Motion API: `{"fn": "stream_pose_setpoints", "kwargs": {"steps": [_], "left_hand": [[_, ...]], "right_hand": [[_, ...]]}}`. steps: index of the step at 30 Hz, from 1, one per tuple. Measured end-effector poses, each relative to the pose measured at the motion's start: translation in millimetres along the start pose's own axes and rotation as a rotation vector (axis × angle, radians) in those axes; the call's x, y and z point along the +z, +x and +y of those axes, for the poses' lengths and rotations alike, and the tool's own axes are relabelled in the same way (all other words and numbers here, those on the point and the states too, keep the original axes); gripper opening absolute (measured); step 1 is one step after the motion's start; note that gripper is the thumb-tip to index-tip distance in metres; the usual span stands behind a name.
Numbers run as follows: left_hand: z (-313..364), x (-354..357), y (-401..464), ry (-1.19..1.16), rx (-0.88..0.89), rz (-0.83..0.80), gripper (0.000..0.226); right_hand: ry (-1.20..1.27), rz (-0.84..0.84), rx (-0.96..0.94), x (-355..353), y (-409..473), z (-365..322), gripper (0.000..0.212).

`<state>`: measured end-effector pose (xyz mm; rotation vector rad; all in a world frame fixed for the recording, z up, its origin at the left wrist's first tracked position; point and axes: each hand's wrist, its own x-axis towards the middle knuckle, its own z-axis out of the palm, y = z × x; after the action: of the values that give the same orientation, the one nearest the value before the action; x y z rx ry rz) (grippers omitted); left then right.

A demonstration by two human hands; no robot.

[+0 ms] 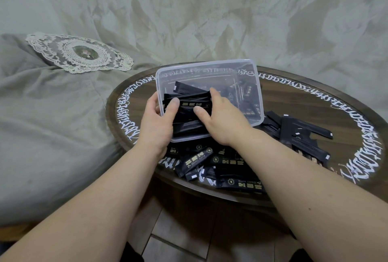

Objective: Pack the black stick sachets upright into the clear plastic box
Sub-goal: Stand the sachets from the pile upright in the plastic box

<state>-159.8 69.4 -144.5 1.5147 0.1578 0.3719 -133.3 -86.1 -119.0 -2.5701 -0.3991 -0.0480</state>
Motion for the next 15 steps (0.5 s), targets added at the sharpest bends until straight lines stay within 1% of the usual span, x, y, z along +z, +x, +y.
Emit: {"fn": "stream_pose_setpoints", "kwargs": {"steps": [2, 5, 8, 12, 15], "left_hand": [[-1, 0, 1, 0.002, -0.004, 0.005, 0.053], [-3, -3, 3, 0.050, 0.007, -0.020, 0.059], [-5, -6, 5, 0.095, 0.006, -0.055, 0.057], [-2, -11, 7, 0.093, -0.019, -0.024, 0.062], [4, -14, 6, 0.185, 0.060, -0.024, 0.069]], "right_hand": [[-0.023, 0.010, 0.006, 0, 2, 2, 0.073], [-0.059, 0.018, 0.065, -2, 2, 5, 0.073], [-0.084, 0.025, 0.112, 0, 1, 3, 0.073], [-0.089, 0.013, 0.081, 6, 1, 1, 0.071], [-0.094, -0.001, 0.049, 9, 2, -1, 0.069]]}}
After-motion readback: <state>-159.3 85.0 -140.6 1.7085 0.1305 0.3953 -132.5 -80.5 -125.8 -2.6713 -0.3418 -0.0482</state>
